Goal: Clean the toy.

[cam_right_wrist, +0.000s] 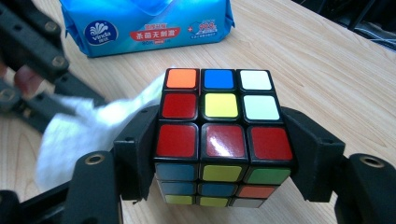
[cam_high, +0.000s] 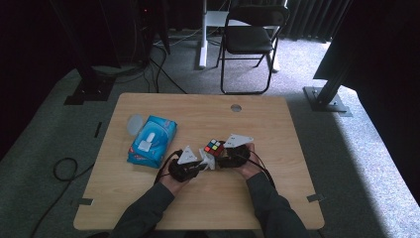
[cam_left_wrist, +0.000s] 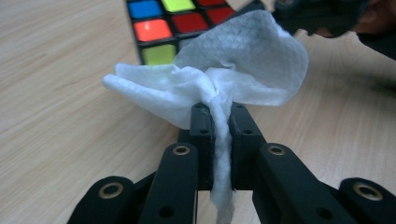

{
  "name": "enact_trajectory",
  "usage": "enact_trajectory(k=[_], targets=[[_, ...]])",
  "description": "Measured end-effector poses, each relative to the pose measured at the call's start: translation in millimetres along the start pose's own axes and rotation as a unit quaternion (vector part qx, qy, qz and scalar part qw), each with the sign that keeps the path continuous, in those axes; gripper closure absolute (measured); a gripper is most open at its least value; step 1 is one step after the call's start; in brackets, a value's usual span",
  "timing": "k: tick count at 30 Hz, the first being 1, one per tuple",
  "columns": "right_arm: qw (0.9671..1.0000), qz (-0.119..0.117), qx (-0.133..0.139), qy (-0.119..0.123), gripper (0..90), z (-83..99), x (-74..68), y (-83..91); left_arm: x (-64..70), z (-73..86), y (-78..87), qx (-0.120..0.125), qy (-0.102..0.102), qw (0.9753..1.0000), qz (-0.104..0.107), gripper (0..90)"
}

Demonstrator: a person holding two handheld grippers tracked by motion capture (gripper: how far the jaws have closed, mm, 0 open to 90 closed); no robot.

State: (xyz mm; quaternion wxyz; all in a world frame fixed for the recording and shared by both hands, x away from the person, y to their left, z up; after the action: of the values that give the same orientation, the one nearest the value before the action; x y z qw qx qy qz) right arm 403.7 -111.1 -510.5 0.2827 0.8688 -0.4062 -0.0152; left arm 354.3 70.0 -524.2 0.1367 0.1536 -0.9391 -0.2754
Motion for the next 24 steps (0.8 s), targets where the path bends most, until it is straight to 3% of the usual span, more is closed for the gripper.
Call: enact_trajectory(k=[12, 24], targets=[[1.0000, -0.001, 0.001, -0.004, 34.2, -0.9, -2.2, -2.3, 13.3, -2.9, -12.4, -0.009, -0.023, 0.9994, 0.026, 82.3], [1.0000, -0.005, 0.002, -0.003, 34.2, -1.4, -1.5, 0.6, -7.5, -2.8, 10.8, 0.014, 0.001, 0.9997, -0.019, 82.3]])
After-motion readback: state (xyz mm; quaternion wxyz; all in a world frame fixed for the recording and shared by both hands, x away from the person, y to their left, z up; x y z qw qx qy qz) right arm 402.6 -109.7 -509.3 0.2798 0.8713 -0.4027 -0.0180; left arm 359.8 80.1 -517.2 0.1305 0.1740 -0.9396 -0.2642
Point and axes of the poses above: each handheld gripper's, and its own axes: y roughly backward along the jaws, z roughly out of its underside, x roughly to its right, the point moved 3 cm from there along -y, roughly forward along the jaws, and after that the axes turned 15 degrees about z, right-handed, at the moved point
